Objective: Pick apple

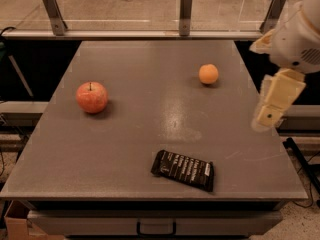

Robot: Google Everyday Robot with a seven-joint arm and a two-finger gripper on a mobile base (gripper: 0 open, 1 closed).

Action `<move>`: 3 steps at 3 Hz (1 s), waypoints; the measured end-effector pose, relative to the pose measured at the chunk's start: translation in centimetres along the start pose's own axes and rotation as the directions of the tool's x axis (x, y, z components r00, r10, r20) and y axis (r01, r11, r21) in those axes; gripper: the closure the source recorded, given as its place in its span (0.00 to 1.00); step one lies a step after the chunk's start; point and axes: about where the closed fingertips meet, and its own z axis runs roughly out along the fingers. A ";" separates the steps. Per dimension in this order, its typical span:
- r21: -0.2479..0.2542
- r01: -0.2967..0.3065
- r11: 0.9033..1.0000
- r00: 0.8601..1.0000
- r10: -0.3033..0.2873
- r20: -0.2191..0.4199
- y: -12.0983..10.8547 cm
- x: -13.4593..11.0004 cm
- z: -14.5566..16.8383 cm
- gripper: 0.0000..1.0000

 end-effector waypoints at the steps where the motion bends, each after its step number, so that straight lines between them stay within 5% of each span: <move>1: -0.040 0.078 0.996 0.984 -0.070 0.167 -2.0 -5.9 4.7 0.00; 3: -0.112 0.160 0.981 0.893 -0.095 0.440 -4.5 -17.2 11.9 0.00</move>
Offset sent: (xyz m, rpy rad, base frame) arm 0.1298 0.2042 -0.0526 0.4741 -0.0256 0.3309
